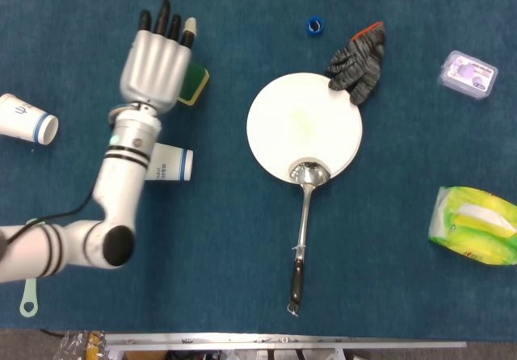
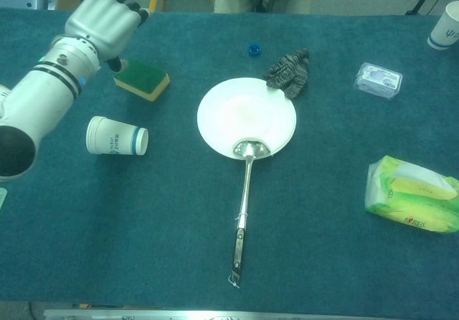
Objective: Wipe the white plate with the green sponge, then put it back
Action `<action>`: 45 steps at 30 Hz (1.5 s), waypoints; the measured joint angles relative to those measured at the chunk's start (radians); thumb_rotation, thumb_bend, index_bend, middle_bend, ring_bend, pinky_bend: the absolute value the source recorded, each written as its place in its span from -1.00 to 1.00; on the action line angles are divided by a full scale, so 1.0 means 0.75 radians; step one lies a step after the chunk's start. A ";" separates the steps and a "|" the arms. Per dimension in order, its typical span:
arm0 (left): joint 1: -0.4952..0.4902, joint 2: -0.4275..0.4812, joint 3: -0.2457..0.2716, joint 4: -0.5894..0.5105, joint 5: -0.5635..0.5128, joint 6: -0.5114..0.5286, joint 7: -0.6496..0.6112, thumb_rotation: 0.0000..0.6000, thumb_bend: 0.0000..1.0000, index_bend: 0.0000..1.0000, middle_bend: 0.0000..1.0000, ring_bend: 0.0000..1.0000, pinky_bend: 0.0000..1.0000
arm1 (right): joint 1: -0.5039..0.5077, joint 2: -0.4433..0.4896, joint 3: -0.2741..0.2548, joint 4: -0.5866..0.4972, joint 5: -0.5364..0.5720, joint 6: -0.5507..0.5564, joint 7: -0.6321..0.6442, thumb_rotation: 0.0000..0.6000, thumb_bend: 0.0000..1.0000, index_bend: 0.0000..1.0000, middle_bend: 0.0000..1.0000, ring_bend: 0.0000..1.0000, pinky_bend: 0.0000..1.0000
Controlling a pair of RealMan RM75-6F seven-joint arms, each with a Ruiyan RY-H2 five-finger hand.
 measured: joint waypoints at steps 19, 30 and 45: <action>0.457 0.408 0.211 -0.295 0.466 0.222 -0.561 1.00 -0.49 -0.63 -0.63 -0.93 -0.67 | -0.069 -0.008 0.006 0.022 0.060 0.070 -0.052 1.00 -0.37 -0.67 -0.52 -0.75 -0.48; 0.696 0.579 0.218 -0.342 0.501 0.396 -0.764 1.00 -0.49 -0.63 -0.63 -0.93 -0.67 | -0.075 0.011 0.016 0.025 0.069 0.070 -0.052 1.00 -0.37 -0.67 -0.52 -0.75 -0.48; 0.897 0.613 0.254 -0.302 0.711 0.479 -0.891 1.00 -0.49 -0.62 -0.62 -0.93 -0.67 | -0.080 0.009 0.015 0.009 0.063 0.068 -0.066 1.00 -0.37 -0.67 -0.52 -0.75 -0.48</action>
